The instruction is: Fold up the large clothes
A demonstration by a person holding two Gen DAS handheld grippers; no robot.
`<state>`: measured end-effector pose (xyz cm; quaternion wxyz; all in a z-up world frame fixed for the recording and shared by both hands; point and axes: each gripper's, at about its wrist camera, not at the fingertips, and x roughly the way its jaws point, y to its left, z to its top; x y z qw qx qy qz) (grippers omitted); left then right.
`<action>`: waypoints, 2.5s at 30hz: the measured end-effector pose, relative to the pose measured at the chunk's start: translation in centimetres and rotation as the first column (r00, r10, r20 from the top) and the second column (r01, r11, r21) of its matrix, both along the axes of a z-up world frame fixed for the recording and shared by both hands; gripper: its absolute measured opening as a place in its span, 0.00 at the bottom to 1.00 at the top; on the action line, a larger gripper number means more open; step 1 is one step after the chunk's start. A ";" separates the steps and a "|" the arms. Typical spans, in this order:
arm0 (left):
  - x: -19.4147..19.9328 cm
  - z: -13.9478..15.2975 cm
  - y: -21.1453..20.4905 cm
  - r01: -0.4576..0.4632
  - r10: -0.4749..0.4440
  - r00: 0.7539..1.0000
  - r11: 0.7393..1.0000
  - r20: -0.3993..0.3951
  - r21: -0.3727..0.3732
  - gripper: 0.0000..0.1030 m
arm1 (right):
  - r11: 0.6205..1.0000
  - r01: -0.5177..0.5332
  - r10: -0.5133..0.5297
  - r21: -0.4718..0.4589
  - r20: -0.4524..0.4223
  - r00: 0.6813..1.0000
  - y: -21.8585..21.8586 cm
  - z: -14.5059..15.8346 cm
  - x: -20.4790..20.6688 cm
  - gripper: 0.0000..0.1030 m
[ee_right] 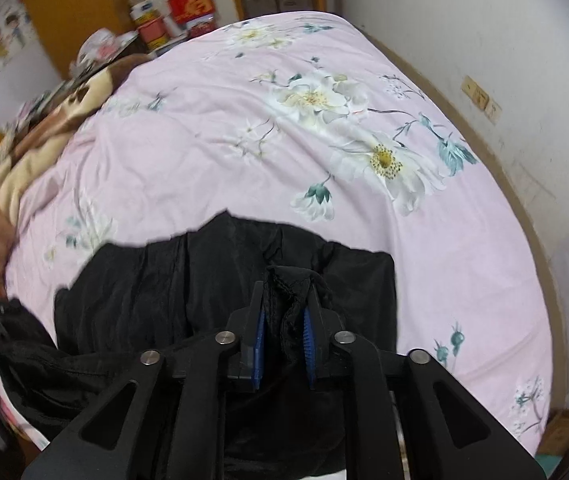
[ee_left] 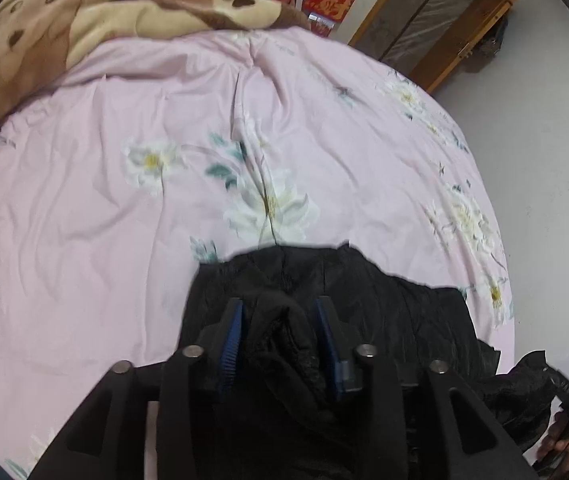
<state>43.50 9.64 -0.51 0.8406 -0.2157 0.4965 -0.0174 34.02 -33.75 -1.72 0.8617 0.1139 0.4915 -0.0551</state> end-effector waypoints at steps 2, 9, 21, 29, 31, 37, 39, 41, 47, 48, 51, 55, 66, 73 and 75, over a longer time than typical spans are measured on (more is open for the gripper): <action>-0.1 0.7 1.1 -0.019 0.019 0.998 1.000 0.051 -0.004 0.61 | 0.999 0.025 -0.026 0.028 0.012 1.000 -0.7 0.6 0.6 0.27; -1.2 1.6 5.4 -0.080 0.083 0.988 0.997 0.133 -0.022 0.80 | 1.000 -0.006 0.005 0.005 0.175 0.985 -2.2 3.5 -0.7 0.55; -1.0 -5.6 1.1 0.241 -0.242 0.970 0.970 0.024 0.041 0.81 | 0.983 -0.177 0.181 -0.057 0.091 0.979 -4.6 -5.6 -4.0 0.68; 0.6 -7.6 -0.7 0.248 -0.248 0.969 0.969 -0.017 0.017 0.77 | 0.974 -0.140 0.122 0.178 0.107 0.987 -6.0 -8.3 -2.1 0.67; 0.7 -7.8 -1.0 0.243 -0.242 0.970 0.969 -0.028 0.040 0.64 | 0.975 -0.140 0.129 0.173 0.074 0.989 -5.6 -8.6 -1.8 0.40; 0.0 -4.4 -1.3 0.236 -0.244 0.968 0.965 0.058 0.110 0.24 | 0.980 -0.177 0.156 0.085 0.214 0.964 -5.0 -5.2 -3.4 0.10; -0.1 -2.2 -0.7 0.215 -0.228 0.964 0.971 0.138 0.103 0.23 | 0.983 -0.171 0.142 0.074 0.291 0.946 -5.4 -3.1 -3.8 0.10; 0.6 -0.7 0.1 0.185 -0.194 0.962 0.981 0.191 0.063 0.23 | 0.985 -0.153 0.116 0.081 0.346 0.931 -5.9 -1.2 -3.6 0.10; 5.9 -3.2 -0.9 0.140 -0.150 0.984 0.985 0.097 0.103 0.23 | 0.995 -0.101 0.096 0.004 0.301 0.949 -5.3 -1.9 1.4 0.10; 6.8 -5.0 -1.5 0.143 -0.149 0.988 0.981 0.038 0.134 0.23 | 0.996 -0.085 0.083 -0.003 0.246 0.966 -5.1 -3.3 2.8 0.10; 7.4 -8.5 -2.2 0.151 -0.150 0.988 0.973 -0.019 0.172 0.28 | 0.995 -0.081 0.088 -0.063 0.108 0.990 -4.6 -7.2 5.0 0.10; 7.5 -9.9 -3.0 0.179 -0.177 0.984 0.960 -0.030 0.216 0.31 | 0.993 -0.085 0.085 -0.082 -0.006 0.996 -4.8 -10.8 5.8 0.13; 5.7 -6.6 -1.8 0.084 -0.088 0.996 0.976 0.010 0.199 0.44 | 0.974 -0.014 0.017 -0.224 0.012 1.000 -3.5 -8.0 4.7 0.25; -1.4 -1.0 -3.2 0.053 -0.082 0.984 0.982 0.156 0.181 0.60 | 0.976 -0.006 0.066 -0.217 0.271 0.960 -0.2 -0.7 -2.3 0.53; -3.3 -0.8 -6.6 0.128 -0.162 0.971 0.974 0.177 0.189 0.60 | 0.979 -0.079 0.130 -0.186 0.280 0.951 2.0 -0.5 -3.5 0.55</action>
